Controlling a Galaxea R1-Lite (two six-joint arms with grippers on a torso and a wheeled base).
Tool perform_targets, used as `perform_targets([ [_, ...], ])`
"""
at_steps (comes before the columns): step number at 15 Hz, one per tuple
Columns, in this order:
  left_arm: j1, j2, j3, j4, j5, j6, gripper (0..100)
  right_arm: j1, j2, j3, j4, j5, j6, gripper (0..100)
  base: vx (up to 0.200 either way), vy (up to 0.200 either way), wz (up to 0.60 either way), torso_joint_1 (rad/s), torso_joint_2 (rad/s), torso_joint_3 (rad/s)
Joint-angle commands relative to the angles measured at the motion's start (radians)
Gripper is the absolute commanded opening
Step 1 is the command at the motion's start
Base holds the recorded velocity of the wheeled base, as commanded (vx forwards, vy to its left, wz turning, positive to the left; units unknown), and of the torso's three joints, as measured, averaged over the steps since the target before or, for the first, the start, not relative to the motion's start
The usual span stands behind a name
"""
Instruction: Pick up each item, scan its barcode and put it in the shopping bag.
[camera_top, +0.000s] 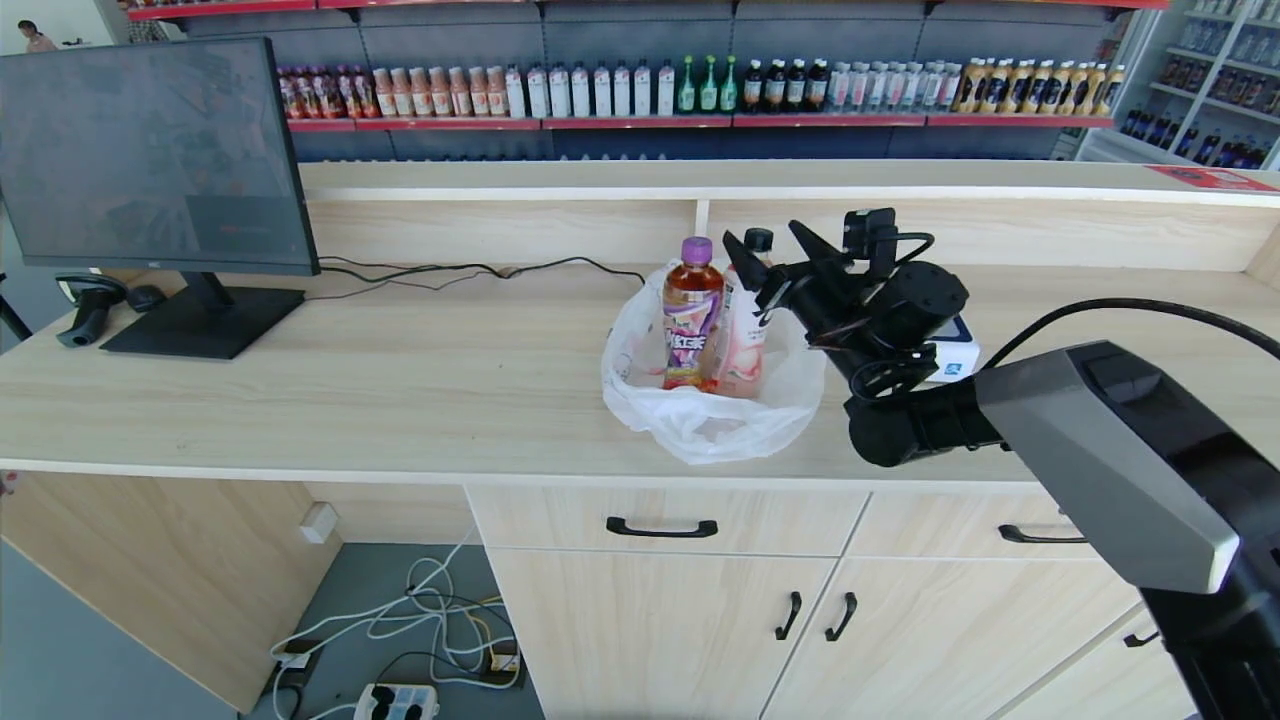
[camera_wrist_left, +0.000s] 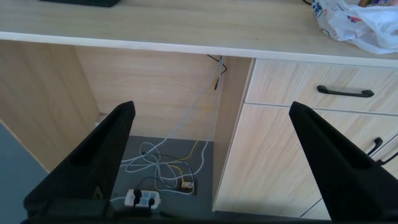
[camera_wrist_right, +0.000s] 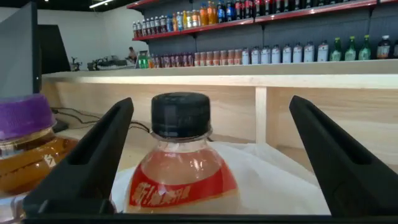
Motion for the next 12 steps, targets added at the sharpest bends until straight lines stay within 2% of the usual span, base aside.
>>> perform_targets([
  [1, 0.0, 0.0, 0.0, 0.0, 0.0, -0.001, 100, 0.0, -0.03, -0.01, 0.006, 0.001, 0.001, 100, 0.0, 0.0, 0.0, 0.0, 0.0, 0.0],
  [9, 0.0, 0.0, 0.0, 0.0, 0.0, -0.001, 100, -0.005, -0.096, 0.001, 0.01, -0.001, 0.001, 100, 0.0, 0.0, 0.0, 0.0, 0.0, 0.0],
  [12, 0.0, 0.0, 0.0, 0.002, 0.0, -0.001, 100, -0.013, -0.16, 0.006, 0.05, -0.005, -0.001, 100, 0.0, 0.0, 0.0, 0.0, 0.0, 0.0],
])
